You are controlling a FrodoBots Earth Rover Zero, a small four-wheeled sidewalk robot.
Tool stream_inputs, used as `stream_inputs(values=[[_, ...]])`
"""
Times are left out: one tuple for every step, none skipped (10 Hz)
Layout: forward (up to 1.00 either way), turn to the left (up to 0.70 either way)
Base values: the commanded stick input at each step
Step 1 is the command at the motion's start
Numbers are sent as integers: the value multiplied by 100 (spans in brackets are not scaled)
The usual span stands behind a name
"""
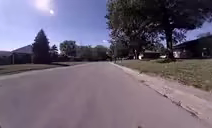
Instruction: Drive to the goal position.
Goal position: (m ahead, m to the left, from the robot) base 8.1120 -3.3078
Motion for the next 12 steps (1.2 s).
stream_inputs(values=[[100, 0], [100, 0], [100, 0], [100, 0], [100, 0], [100, 0], [100, 0], [100, 0], [100, 0], [100, 0], [100, 0], [100, 0]])
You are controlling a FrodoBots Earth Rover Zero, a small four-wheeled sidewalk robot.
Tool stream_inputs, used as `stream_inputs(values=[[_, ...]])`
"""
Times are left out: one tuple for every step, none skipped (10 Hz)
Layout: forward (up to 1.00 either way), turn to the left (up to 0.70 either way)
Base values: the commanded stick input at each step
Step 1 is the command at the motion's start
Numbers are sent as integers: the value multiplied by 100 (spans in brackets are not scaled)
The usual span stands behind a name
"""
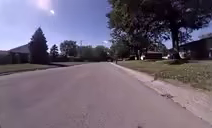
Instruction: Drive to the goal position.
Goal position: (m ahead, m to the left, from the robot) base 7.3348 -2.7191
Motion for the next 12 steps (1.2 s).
stream_inputs(values=[[100, 0], [100, 0], [100, 0], [100, 0], [100, 0], [100, 0], [100, 0], [100, -6], [100, -40], [100, -36], [100, -14], [100, 0]])
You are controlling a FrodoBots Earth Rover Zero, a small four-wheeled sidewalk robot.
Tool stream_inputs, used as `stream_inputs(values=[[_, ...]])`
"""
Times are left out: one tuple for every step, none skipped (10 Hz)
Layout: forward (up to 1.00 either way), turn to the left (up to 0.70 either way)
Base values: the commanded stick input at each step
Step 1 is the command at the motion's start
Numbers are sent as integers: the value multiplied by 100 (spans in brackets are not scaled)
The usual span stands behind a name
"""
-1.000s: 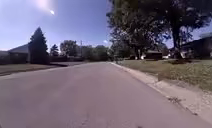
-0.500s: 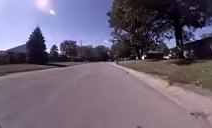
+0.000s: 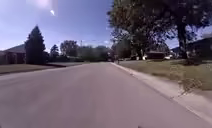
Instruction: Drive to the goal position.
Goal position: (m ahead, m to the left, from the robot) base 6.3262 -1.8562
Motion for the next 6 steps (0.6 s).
stream_inputs(values=[[100, 0], [100, 0], [100, 0], [100, 0], [100, 0], [100, 0]])
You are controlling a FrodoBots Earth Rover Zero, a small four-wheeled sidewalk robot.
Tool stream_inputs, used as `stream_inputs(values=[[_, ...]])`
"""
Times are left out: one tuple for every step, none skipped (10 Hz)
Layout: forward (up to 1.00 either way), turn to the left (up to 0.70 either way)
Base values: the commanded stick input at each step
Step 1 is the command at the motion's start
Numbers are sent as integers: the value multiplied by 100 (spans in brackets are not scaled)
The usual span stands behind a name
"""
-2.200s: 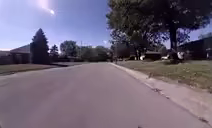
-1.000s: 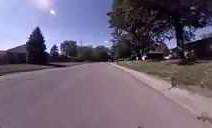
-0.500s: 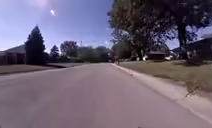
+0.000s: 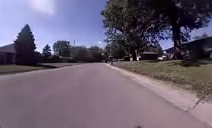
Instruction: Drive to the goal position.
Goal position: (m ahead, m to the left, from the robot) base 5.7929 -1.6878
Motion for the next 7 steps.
stream_inputs(values=[[100, 0], [100, 0], [100, 0], [100, 0], [100, 0], [100, 0], [100, 0]])
